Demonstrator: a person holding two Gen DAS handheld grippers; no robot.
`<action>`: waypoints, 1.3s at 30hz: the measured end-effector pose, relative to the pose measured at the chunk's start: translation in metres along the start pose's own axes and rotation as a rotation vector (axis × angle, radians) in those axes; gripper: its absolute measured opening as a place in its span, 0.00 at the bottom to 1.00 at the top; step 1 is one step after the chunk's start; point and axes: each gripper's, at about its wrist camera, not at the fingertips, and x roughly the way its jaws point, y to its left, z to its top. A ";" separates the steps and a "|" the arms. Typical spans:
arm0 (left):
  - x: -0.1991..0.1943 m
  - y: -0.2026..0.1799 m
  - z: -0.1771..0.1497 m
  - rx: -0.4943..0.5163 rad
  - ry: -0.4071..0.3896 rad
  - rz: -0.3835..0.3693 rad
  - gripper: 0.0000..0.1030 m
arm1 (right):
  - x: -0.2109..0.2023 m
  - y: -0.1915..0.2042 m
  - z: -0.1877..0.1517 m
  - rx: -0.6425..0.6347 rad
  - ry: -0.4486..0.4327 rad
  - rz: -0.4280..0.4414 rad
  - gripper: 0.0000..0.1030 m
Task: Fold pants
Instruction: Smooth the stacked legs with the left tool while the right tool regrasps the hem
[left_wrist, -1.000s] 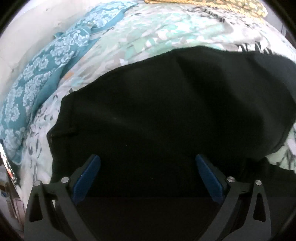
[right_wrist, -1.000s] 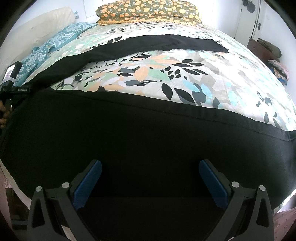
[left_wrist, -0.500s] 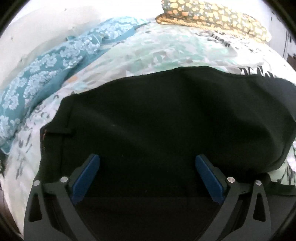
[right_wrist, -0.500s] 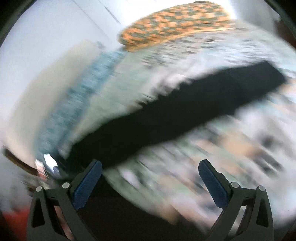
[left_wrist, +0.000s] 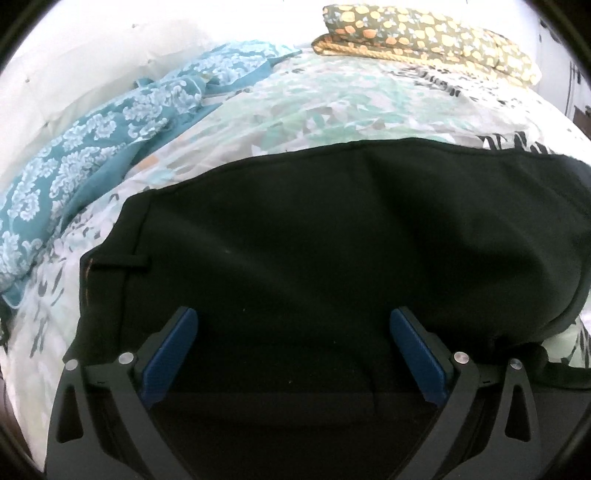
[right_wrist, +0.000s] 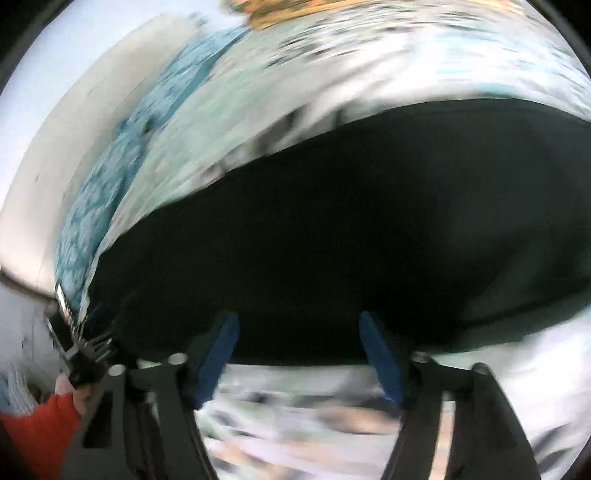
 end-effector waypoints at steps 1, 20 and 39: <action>0.000 0.000 0.000 0.001 0.000 0.002 0.99 | -0.009 -0.014 0.006 0.024 -0.020 -0.019 0.55; 0.001 -0.001 0.001 0.003 0.001 0.005 0.99 | -0.152 -0.181 0.067 0.292 -0.267 -0.477 0.84; 0.004 0.000 0.001 0.004 -0.001 0.011 0.99 | -0.121 -0.190 0.122 -0.001 -0.242 -0.498 0.09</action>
